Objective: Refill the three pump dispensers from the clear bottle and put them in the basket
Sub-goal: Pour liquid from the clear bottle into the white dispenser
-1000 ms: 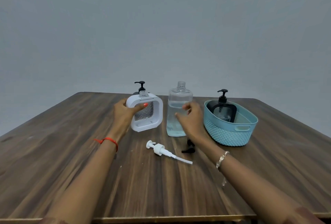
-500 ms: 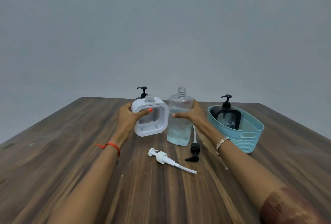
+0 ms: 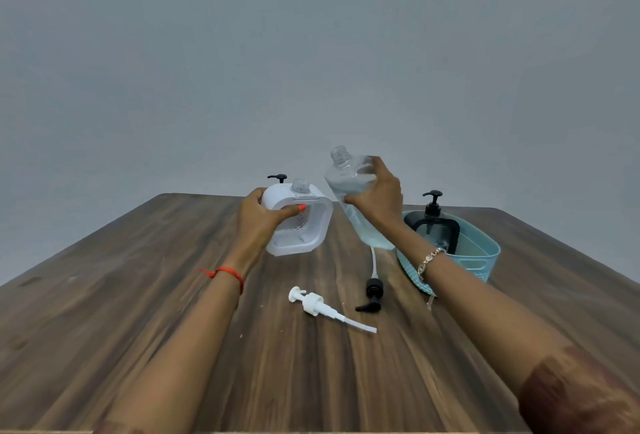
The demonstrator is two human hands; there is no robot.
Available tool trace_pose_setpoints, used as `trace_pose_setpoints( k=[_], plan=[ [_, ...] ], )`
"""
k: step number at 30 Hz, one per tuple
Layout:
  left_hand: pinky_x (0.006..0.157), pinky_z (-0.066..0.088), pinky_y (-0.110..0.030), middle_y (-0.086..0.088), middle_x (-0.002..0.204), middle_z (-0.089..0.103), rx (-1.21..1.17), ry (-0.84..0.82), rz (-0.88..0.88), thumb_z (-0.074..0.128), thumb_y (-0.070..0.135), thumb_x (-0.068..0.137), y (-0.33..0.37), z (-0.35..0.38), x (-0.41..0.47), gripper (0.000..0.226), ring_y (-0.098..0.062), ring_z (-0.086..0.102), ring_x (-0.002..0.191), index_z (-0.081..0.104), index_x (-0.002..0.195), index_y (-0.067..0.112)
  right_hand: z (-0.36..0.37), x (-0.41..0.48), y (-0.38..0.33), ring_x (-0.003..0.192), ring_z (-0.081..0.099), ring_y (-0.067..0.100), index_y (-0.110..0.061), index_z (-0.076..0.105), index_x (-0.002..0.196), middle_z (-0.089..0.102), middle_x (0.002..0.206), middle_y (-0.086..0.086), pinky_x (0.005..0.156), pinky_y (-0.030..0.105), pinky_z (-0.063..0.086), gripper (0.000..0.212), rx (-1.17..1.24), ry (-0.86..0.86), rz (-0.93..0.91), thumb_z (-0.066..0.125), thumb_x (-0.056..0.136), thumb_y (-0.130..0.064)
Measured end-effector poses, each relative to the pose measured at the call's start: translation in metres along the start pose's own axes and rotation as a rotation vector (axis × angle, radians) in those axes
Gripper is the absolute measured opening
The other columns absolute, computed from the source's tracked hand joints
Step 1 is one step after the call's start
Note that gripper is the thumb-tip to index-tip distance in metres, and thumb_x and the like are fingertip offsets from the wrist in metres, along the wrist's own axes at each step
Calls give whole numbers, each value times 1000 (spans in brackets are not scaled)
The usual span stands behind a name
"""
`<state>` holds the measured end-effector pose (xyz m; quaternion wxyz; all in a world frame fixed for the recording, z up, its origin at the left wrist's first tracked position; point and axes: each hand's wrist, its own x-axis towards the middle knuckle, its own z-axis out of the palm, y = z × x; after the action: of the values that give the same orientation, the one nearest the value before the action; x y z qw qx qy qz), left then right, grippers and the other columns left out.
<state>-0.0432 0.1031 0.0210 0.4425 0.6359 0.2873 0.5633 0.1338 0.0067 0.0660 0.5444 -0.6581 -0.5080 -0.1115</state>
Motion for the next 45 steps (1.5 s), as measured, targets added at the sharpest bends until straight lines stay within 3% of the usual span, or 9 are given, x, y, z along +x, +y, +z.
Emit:
trace_pose_setpoints(
  k=[3,7,10,17,22,32,37,42,45],
  plan=[
    [66,53,-29,11,84,66,30,43,21,89,27,52,8,4,-3,41,-9,64,75,61,81,28,-11,1,-8,91,61,27,-18,50,117,65,106,-3,73,38,50,62,-62,14,-75,75,60,-12],
    [66,50,-25,12,84,64,74,92,41,89,30,51,16,9,-8,45,-11,63,77,61,87,24,-23,0,-12,97,60,27,-16,49,123,63,114,-1,72,27,38,64,-143,0,-134,73,64,-10],
    [61,46,-20,14,80,62,99,124,56,88,31,51,22,14,-13,48,-8,60,73,61,89,21,-28,-5,-13,98,59,30,-13,49,125,62,116,3,79,34,43,64,-196,14,-185,69,64,-3],
    [66,50,-29,5,83,64,124,90,43,88,25,54,27,23,-23,48,-16,60,75,63,93,10,-33,-8,-9,95,57,35,-10,51,125,63,111,9,80,38,39,61,-320,31,-283,61,66,2],
    [63,48,-24,11,79,62,99,67,49,88,24,55,28,29,-28,44,-9,59,71,60,88,16,-38,-8,-7,93,57,34,-10,52,126,64,110,9,77,38,37,62,-388,32,-340,60,66,4],
    [71,50,-32,5,84,63,147,74,53,88,31,53,29,35,-30,48,-18,62,80,59,90,20,-43,-10,-1,88,55,31,-11,52,125,64,107,9,74,36,35,65,-491,25,-385,60,64,7],
    [75,53,-37,-4,93,67,175,78,47,88,33,53,30,37,-31,54,-23,63,85,63,96,12,-45,-11,1,87,56,31,-11,54,123,65,106,9,74,36,35,63,-548,27,-429,61,63,7],
    [67,45,-28,-5,92,67,161,79,41,88,31,53,30,40,-33,53,-20,60,81,62,95,11,-47,-12,1,85,55,31,-11,55,122,66,103,9,72,36,35,64,-584,37,-444,61,62,9],
    [69,48,-31,-5,91,67,156,74,39,89,30,53,30,40,-35,54,-21,61,82,62,96,11,-47,-12,1,84,55,31,-11,55,123,66,104,9,72,35,33,65,-604,31,-452,60,61,10]
  ],
)
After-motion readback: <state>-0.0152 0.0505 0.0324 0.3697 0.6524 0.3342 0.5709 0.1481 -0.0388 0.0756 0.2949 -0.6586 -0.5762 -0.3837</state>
